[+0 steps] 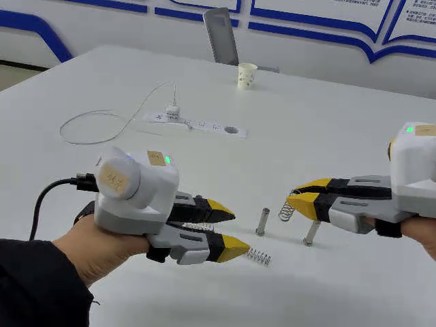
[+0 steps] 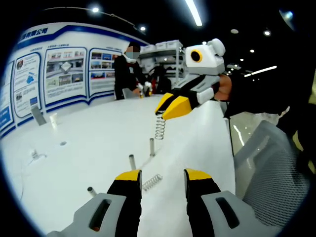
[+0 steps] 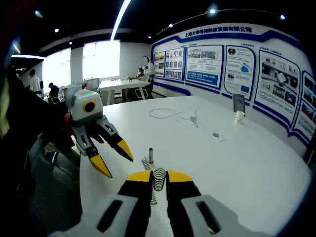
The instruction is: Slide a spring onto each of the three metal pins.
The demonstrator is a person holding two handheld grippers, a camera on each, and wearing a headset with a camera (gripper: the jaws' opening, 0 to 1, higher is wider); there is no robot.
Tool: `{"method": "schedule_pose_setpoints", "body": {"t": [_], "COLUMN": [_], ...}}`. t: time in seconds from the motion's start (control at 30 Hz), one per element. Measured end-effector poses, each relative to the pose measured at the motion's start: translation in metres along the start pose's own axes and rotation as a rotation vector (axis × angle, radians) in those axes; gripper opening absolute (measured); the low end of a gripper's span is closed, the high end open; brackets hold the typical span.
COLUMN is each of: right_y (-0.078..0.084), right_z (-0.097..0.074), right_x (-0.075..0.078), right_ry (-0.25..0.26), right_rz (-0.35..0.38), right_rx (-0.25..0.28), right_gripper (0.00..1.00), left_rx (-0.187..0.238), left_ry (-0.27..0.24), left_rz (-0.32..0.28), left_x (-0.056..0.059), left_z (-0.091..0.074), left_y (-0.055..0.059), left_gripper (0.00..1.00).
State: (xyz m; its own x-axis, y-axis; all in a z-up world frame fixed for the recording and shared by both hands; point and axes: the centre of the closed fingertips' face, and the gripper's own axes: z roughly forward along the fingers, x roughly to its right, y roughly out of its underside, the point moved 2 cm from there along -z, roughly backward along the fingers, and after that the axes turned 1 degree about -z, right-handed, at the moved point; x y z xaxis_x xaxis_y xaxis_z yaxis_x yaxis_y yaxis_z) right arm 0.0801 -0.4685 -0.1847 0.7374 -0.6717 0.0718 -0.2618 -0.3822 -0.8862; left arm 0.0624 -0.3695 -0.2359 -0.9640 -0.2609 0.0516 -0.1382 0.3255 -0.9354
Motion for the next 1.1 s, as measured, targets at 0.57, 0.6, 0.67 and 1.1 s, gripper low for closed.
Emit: {"method": "schedule_pose_setpoints", "body": {"t": [0.57,0.6,0.67,1.1], "right_y": [0.021,0.024,0.028,0.055], "right_z": [-0.011,-0.010,-0.008,0.003], "right_x": [0.053,0.056,0.059,0.070], "right_ry": [0.152,0.159,0.169,0.195], "right_rz": [0.038,0.043,0.050,0.074], "right_rx": [-0.021,-0.024,-0.028,-0.086], "right_gripper": [0.12,0.12,0.12,0.12], "left_rx": [-0.002,0.004,0.011,0.013], "left_ry": [-0.069,-0.075,-0.083,-0.090], "left_rz": [-0.033,-0.038,-0.041,-0.067], "left_x": [-0.014,-0.015,-0.016,-0.014], "left_z": [-0.035,-0.037,-0.038,-0.033], "left_y": [0.009,0.008,0.008,0.015], "left_gripper": [0.42,0.42,0.42,0.43]}}
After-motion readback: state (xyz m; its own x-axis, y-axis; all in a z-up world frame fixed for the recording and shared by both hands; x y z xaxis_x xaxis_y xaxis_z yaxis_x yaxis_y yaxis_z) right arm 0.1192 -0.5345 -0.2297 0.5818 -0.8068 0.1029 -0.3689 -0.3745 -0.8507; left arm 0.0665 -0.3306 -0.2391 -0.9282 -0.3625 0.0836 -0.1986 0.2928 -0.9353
